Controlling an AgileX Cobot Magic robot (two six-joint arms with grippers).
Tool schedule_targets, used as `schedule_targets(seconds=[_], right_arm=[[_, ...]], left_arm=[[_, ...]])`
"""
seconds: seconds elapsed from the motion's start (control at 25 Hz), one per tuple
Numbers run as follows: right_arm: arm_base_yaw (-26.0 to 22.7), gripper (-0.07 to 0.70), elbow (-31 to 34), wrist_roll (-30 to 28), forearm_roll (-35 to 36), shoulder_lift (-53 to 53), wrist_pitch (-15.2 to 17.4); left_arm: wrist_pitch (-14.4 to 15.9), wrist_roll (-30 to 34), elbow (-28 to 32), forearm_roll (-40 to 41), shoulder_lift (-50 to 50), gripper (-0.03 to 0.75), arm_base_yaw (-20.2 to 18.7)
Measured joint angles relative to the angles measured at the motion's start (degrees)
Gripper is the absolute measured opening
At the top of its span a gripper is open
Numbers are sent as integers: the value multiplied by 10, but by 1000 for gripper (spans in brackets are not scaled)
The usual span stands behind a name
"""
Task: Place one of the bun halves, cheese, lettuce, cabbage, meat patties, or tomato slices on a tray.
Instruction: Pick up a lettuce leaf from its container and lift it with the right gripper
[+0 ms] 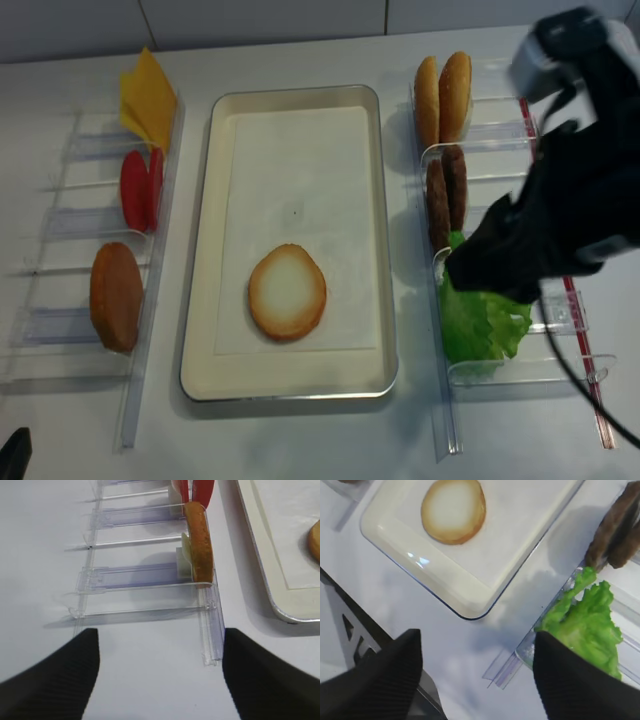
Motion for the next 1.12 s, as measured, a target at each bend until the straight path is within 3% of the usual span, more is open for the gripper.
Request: schedule_targets(seconds=[0.16, 0.4, 0.76, 1.12], right_arm=[[57, 503, -3, 87, -86, 40, -25], [67, 499, -8, 157, -156, 81, -49], [67, 487, -8, 173, -157, 142, -63], [67, 335, -8, 182, -157, 162, -68]], left_arm=[[0, 0, 0, 0, 0, 519, 0], [0, 0, 0, 0, 0, 519, 0], [0, 0, 0, 0, 0, 519, 0], [0, 0, 0, 0, 0, 519, 0]])
